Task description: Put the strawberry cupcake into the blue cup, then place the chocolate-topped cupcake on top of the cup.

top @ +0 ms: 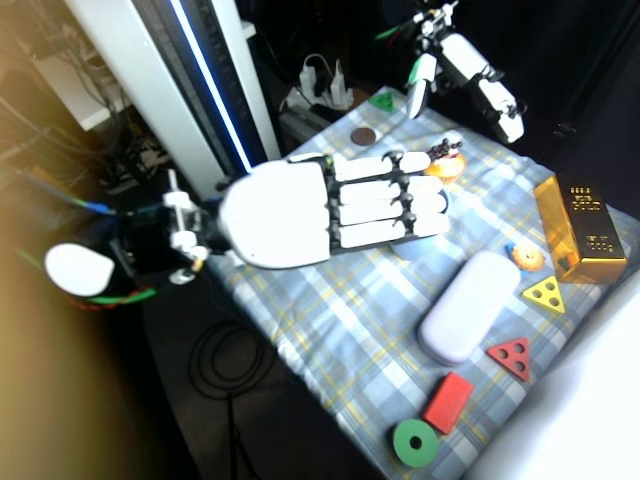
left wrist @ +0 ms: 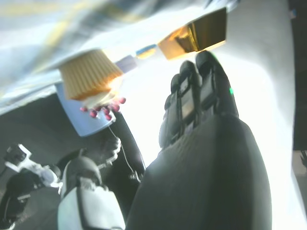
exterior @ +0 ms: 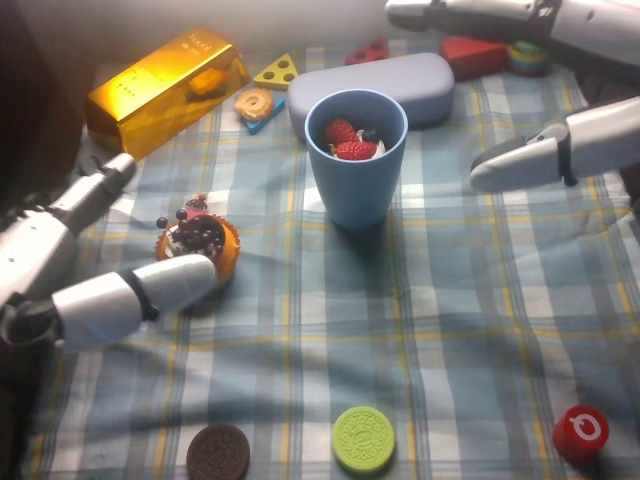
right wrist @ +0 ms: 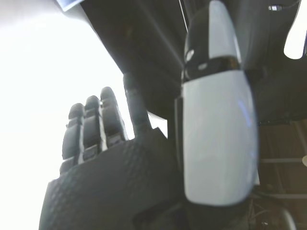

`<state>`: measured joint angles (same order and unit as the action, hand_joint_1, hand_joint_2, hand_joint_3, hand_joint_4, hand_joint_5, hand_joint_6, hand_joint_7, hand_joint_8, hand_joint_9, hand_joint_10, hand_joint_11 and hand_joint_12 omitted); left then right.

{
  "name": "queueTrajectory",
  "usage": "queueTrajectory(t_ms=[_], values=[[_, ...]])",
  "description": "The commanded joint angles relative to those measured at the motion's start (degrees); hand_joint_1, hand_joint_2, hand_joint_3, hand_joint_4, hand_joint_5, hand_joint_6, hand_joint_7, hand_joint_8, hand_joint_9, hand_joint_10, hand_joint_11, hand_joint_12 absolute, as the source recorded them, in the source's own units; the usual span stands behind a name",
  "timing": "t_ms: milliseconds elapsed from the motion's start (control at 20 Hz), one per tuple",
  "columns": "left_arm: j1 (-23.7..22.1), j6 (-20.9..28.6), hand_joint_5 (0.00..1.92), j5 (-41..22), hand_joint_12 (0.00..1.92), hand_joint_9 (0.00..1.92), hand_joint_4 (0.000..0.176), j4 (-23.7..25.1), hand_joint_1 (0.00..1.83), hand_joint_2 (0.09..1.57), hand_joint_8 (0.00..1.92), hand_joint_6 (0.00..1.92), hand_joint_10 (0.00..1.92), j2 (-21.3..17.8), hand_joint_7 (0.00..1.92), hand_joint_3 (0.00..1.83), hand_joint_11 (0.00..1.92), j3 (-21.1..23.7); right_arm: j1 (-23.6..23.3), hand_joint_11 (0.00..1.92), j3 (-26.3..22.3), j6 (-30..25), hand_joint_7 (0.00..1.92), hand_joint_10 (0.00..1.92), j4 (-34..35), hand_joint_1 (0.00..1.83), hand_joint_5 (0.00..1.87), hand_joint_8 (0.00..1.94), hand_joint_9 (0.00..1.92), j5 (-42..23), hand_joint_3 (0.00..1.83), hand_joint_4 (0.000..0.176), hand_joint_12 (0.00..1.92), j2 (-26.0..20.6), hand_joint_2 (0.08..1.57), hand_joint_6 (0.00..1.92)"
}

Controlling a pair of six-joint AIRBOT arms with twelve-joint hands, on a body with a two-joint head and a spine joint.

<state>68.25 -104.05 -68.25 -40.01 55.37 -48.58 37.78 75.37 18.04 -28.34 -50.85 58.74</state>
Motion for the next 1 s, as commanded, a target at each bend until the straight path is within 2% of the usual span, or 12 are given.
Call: queueTrajectory(t_ms=[0, 50, 150, 200, 300, 400, 500, 550, 650, 700, 800, 950], values=[[-1.1, 0.3, 0.15, -4.6, 0.62, 0.29, 0.066, 2.0, 0.37, 0.75, 0.00, 0.01, 0.00, 0.4, 0.26, 0.00, 0.02, -0.8, 0.1, 0.01, -0.6, -0.4, 0.11, 0.02, 3.0, 0.45, 0.11, 0.01, 0.07, -6.1, 0.00, 0.107, 0.01, -0.9, 0.96, 0.00], [-1.9, 0.3, 0.19, -3.5, 0.60, 0.32, 0.056, 2.3, 0.44, 0.76, 0.00, 0.00, 0.00, 0.9, 0.29, 0.00, 0.09, -1.6, 0.6, 0.05, -1.2, -0.4, 0.16, 0.02, 3.2, 0.47, 0.12, 0.01, 0.11, -6.2, 0.00, 0.084, 0.02, -1.6, 0.98, 0.00], [-3.6, 0.3, 0.23, -1.4, 0.54, 0.35, 0.042, 3.4, 0.50, 0.78, 0.00, 0.01, 0.00, 1.7, 0.32, 0.00, 0.15, -3.1, 1.7, 0.04, -1.9, -0.3, 0.16, 0.01, 3.8, 0.46, 0.10, 0.00, 0.12, -6.4, 0.00, 0.089, 0.02, -2.8, 0.99, 0.00], [-4.2, 0.3, 0.25, -0.6, 0.54, 0.37, 0.037, 3.7, 0.51, 0.79, 0.01, 0.01, 0.01, 2.2, 0.33, 0.00, 0.15, -3.6, 2.1, 0.03, -2.0, -0.3, 0.18, 0.00, 4.0, 0.44, 0.10, 0.01, 0.11, -6.5, 0.00, 0.119, 0.02, -3.1, 0.98, 0.00], [-4.8, 0.3, 0.27, 0.8, 0.54, 0.37, 0.035, 4.0, 0.57, 0.79, 0.01, 0.01, 0.01, 3.8, 0.35, 0.00, 0.14, -5.2, 2.8, 0.03, -2.2, -0.3, 0.27, 0.00, 4.5, 0.44, 0.14, 0.01, 0.14, -6.5, 0.00, 0.097, 0.02, -3.6, 0.97, 0.01], [-5.0, 0.4, 0.28, 1.1, 0.53, 0.35, 0.038, 3.7, 0.57, 0.80, 0.01, 0.01, 0.00, 4.7, 0.35, 0.00, 0.11, -5.8, 3.0, 0.01, -2.4, -0.3, 0.25, 0.00, 4.6, 0.46, 0.13, 0.00, 0.10, -6.5, 0.00, 0.103, 0.01, -3.7, 0.98, 0.00], [-5.2, 0.6, 0.30, 2.1, 0.48, 0.37, 0.030, 3.7, 0.59, 0.82, 0.00, 0.00, 0.00, 5.4, 0.38, 0.00, 0.07, -6.2, 3.5, 0.01, -2.7, -0.3, 0.26, 0.01, 4.8, 0.43, 0.14, 0.01, 0.12, -6.5, 0.00, 0.091, 0.01, -4.2, 0.97, 0.01], [-5.3, 0.7, 0.33, 2.6, 0.45, 0.40, 0.010, 3.7, 0.61, 0.82, 0.00, 0.00, 0.00, 5.7, 0.41, 0.00, 0.12, -6.5, 3.7, 0.03, -2.7, -0.3, 0.27, 0.01, 4.9, 0.42, 0.14, 0.01, 0.13, -6.5, 0.00, 0.080, 0.02, -4.4, 0.97, 0.01], [-5.3, 1.4, 0.43, 3.0, 0.40, 0.52, 0.000, 3.6, 0.61, 0.84, 0.01, 0.01, 0.01, 5.8, 0.52, 0.00, 0.24, -6.8, 3.9, 0.03, -2.7, -0.3, 0.29, 0.01, 5.0, 0.42, 0.14, 0.01, 0.14, -6.5, 0.00, 0.087, 0.02, -4.4, 0.95, 0.00], [-5.3, 2.7, 0.47, 3.0, 0.42, 0.58, 0.000, 3.7, 0.67, 0.88, 0.00, 0.00, 0.01, 5.8, 0.57, 0.00, 0.25, -7.0, 3.9, 0.03, -2.7, -0.3, 0.29, 0.01, 5.1, 0.44, 0.14, 0.01, 0.15, -6.5, 0.00, 0.088, 0.02, -4.4, 0.96, 0.00], [-5.2, 6.1, 0.54, 3.0, 0.44, 0.61, 0.033, 4.5, 0.77, 0.91, 0.01, 0.00, 0.01, 5.8, 0.66, 0.00, 0.23, -7.6, 4.0, 0.01, -2.6, -0.3, 0.28, 0.00, 5.1, 0.44, 0.14, 0.00, 0.13, -6.5, 0.00, 0.093, 0.01, -4.4, 0.96, 0.00], [-5.3, 8.3, 0.68, 2.4, 0.42, 0.60, 0.020, 6.1, 0.80, 0.95, 0.00, 0.02, 0.00, 5.2, 0.73, 0.01, 0.16, -7.7, 4.0, 0.02, -2.4, -0.3, 0.30, 0.00, 5.2, 0.44, 0.14, 0.01, 0.14, -6.5, 0.00, 0.104, 0.02, -4.4, 0.96, 0.00]])
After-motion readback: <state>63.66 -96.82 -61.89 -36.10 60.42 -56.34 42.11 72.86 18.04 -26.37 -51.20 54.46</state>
